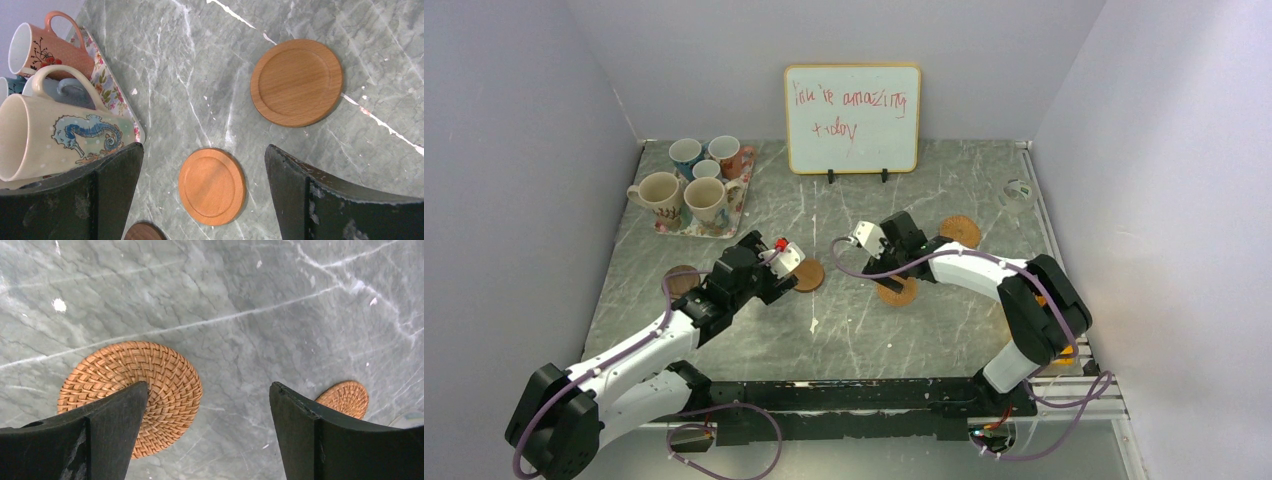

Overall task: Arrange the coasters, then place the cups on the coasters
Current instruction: Move the coaster to the center of the board.

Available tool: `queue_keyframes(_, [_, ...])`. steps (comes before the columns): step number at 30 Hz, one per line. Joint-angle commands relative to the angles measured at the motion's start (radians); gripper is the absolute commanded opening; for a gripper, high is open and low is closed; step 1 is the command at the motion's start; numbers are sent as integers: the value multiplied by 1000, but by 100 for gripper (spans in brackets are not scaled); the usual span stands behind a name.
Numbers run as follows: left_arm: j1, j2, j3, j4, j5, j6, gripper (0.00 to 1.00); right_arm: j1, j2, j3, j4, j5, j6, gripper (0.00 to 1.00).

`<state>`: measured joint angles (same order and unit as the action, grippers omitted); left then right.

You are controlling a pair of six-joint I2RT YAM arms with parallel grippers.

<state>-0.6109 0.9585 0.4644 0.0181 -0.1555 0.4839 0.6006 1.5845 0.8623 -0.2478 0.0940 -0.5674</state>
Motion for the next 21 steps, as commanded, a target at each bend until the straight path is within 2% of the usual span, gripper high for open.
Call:
queue_keyframes(1, [3,-13,-3,44,-18,-14,96,31,66,24,43,-17,30,96])
queue_keyframes(12, [5,-30,-6,40,-2,-11,96,46,168,156,27,-27,73,97])
queue_keyframes(21, [5,-29,-9,42,6,-9,96,56,199,164,76,20,95,98])
